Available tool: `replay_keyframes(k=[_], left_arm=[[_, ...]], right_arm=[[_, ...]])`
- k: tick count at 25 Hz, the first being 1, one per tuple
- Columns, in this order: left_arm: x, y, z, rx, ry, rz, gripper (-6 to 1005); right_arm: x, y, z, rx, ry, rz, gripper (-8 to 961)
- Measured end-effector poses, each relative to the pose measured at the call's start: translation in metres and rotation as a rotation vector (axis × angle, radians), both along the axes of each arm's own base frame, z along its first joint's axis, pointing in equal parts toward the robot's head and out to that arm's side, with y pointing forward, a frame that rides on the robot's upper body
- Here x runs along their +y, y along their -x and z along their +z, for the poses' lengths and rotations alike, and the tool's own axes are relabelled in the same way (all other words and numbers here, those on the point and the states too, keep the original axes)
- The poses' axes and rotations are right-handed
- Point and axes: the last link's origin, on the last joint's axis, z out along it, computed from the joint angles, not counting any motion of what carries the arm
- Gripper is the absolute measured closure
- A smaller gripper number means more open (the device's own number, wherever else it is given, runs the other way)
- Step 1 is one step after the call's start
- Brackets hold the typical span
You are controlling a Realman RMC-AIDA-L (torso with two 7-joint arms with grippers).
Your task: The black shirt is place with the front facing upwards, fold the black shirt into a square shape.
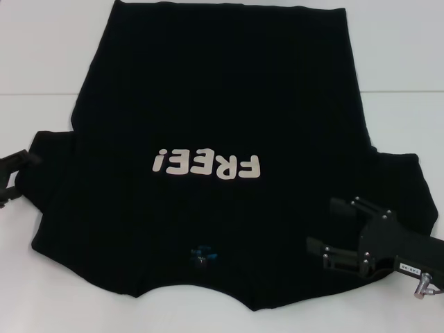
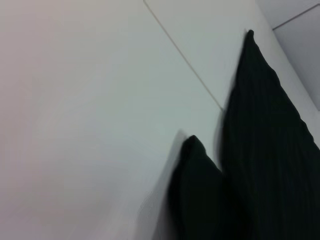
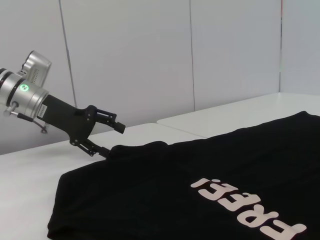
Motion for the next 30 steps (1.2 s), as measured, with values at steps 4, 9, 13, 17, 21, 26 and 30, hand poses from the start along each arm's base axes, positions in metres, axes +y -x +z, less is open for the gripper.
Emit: replay_keyframes(k=[4,9,13,17,21,26,30], left_arm=[[0.006,-0.006,-0.003,-0.001,0.007,-0.017,67],[0.011,-0.013,-0.006,-0.001,0.012,-0.036,67],[0.014,-0.015,-0.006,0.009,0.017,-0.042,66],[0.013,-0.012,-0.003,0.025,0.010,-0.038,66],[0.011,-0.007,0.002,0.055,-0.002,-0.036,66],[0.012,-0.004,0.004,0.097,-0.008,-0.046,67],[0.012,-0.004,0.004,0.103,-0.007,-0.049,67]], right_arm=[[0.000,0.000,0.000,0.000,0.000,0.001,15],[0.000,0.000,0.000,0.000,0.000,0.001,15],[0.000,0.000,0.000,0.000,0.001,0.001,15],[0.000,0.000,-0.001,0.001,0.002,0.000,15],[0.000,0.000,-0.001,0.001,0.001,0.000,16],[0.000,0.001,-0.001,0.001,0.002,0.002,16],[0.000,0.001,-0.001,0.001,0.003,0.004,16]])
